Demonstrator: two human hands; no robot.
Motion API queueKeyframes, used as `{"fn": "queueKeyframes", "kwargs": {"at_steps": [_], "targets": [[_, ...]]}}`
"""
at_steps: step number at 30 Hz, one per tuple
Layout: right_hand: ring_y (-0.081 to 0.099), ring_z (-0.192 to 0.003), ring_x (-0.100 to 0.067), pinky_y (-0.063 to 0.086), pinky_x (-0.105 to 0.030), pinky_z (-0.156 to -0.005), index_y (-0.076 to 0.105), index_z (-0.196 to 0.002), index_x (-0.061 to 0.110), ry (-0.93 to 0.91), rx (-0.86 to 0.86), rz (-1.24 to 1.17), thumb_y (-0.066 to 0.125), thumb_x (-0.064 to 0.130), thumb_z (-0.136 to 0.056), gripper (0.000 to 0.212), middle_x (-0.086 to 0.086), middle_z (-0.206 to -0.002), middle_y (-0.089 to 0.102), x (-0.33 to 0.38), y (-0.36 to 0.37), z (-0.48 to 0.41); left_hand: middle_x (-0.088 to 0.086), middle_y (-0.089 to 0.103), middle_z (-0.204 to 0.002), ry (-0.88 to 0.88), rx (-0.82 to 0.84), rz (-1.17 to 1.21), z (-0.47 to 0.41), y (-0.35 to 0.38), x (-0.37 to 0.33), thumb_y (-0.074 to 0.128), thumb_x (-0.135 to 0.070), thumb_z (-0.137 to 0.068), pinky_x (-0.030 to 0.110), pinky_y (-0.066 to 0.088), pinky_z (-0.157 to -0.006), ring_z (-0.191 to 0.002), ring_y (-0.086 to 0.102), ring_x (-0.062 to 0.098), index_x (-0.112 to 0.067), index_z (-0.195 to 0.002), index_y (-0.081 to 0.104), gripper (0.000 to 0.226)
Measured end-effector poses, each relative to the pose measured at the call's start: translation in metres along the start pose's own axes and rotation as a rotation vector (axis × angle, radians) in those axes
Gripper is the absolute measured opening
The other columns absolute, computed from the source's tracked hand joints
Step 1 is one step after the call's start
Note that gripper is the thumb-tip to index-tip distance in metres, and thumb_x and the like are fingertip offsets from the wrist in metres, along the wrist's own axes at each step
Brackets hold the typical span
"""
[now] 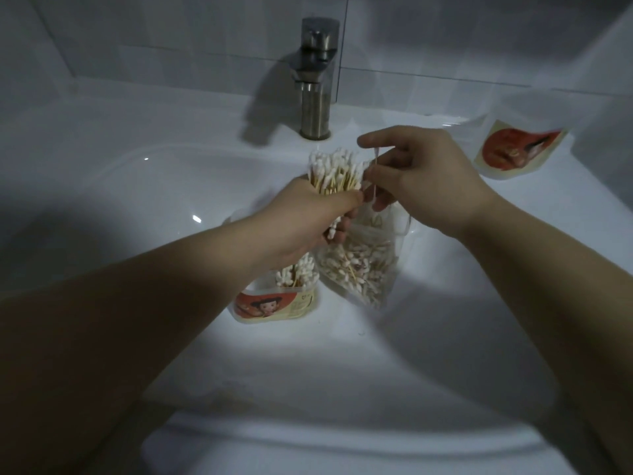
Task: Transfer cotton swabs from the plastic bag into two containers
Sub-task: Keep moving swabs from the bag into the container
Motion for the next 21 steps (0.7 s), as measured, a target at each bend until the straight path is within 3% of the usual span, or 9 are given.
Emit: {"fn": "queueKeyframes", "kwargs": {"at_steps": [3,5,7,9,11,14,18,20,21], "targets": [[0.075,-0.063,-0.024,0.064,-0.043,-0.072,0.07,-0.117,0.021,0.075,-0.036,-0.146,0.065,0.008,-0.094,0.027,-0.003,-0.078,0.078,-0.002,-0.001,-0.001,0.002,0.059,-0.064,0.004,-0.018,0.042,-0.002,-0.002,0.0,0.07,-0.007,-0.095,0.03,0.05,-0.059,-0.055,0.056,0.012,-0.006,-0.093,0.07,0.002],[0.075,-0.065,-0.024,0.064,-0.04,-0.072,0.071,-0.112,0.023,0.086,-0.055,-0.174,0.067,0.009,-0.093,0.024,-0.002,-0.079,0.078,-0.002,-0.001,-0.001,0.002,0.068,-0.072,-0.009,0.009,0.114,-0.002,-0.003,0.0,0.07,-0.012,-0.097,0.03,0.059,-0.066,-0.065,0.065,0.014,-0.007,-0.096,0.071,0.004],[0.075,-0.069,-0.021,0.064,-0.035,-0.069,0.072,-0.11,0.026,0.078,-0.059,-0.153,0.068,0.012,-0.093,0.022,0.003,-0.081,0.079,-0.002,0.001,-0.002,0.001,0.078,-0.096,-0.025,0.084,0.164,-0.002,-0.004,0.001,0.069,-0.018,-0.098,0.034,0.064,-0.079,-0.088,0.076,0.017,-0.011,-0.11,0.074,0.015],[0.075,-0.071,-0.016,0.062,-0.029,-0.064,0.074,-0.109,0.025,0.083,-0.048,-0.181,0.067,0.015,-0.094,0.019,0.004,-0.081,0.079,-0.002,0.005,-0.002,0.004,0.078,-0.11,-0.032,0.136,0.189,-0.001,-0.002,0.001,0.068,-0.019,-0.099,0.035,0.064,-0.077,-0.1,0.076,0.02,-0.015,-0.122,0.071,0.024],[0.076,-0.075,-0.012,0.059,-0.024,-0.061,0.076,-0.108,0.018,0.097,-0.029,-0.253,0.064,0.014,-0.097,0.017,0.001,-0.083,0.079,-0.002,0.011,-0.001,0.005,0.079,-0.106,-0.031,0.139,0.189,0.0,0.0,0.002,0.066,-0.016,-0.099,0.032,0.062,-0.071,-0.092,0.077,0.02,-0.013,-0.121,0.07,0.023],[0.077,-0.083,-0.015,0.063,-0.031,-0.068,0.078,-0.106,0.013,0.099,0.0,-0.233,0.059,0.018,-0.101,0.021,-0.002,-0.091,0.079,-0.002,0.013,0.001,0.006,0.071,-0.079,-0.032,0.121,0.188,0.0,0.001,0.0,0.067,-0.012,-0.098,0.026,0.058,-0.061,-0.069,0.067,0.015,-0.008,-0.102,0.071,0.007],[0.074,-0.082,-0.011,0.061,-0.034,-0.071,0.078,-0.089,0.013,0.039,0.107,-0.117,0.052,0.016,-0.103,0.03,-0.003,-0.085,0.077,0.002,0.012,0.004,0.002,0.067,-0.07,-0.036,0.074,0.132,-0.002,-0.003,0.0,0.069,-0.012,-0.097,0.023,0.056,-0.056,-0.06,0.064,0.01,-0.01,-0.091,0.07,0.007],[0.074,-0.083,-0.016,0.063,-0.04,-0.076,0.076,-0.102,0.014,0.055,0.202,-0.15,0.051,0.006,-0.1,0.026,-0.005,-0.094,0.076,0.003,0.016,0.006,0.001,0.065,-0.07,-0.05,0.086,0.133,-0.002,-0.003,0.001,0.068,-0.013,-0.097,0.025,0.055,-0.058,-0.06,0.063,0.011,-0.012,-0.091,0.07,0.006],[0.073,-0.089,-0.015,0.063,-0.04,-0.078,0.069,-0.124,0.015,0.068,0.244,-0.164,0.054,0.002,-0.097,0.034,-0.006,-0.112,0.074,0.003,0.018,0.007,0.001,0.065,-0.07,-0.065,0.089,0.141,-0.002,-0.004,0.001,0.068,-0.014,-0.096,0.026,0.055,-0.059,-0.06,0.063,0.012,-0.013,-0.091,0.07,0.006]]}}
Point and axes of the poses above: each hand's wrist, its own z-axis away from the middle knuckle, its own y-axis out of the palm, x = y × z, the point moved 3 cm from there along -z, towards the middle knuckle
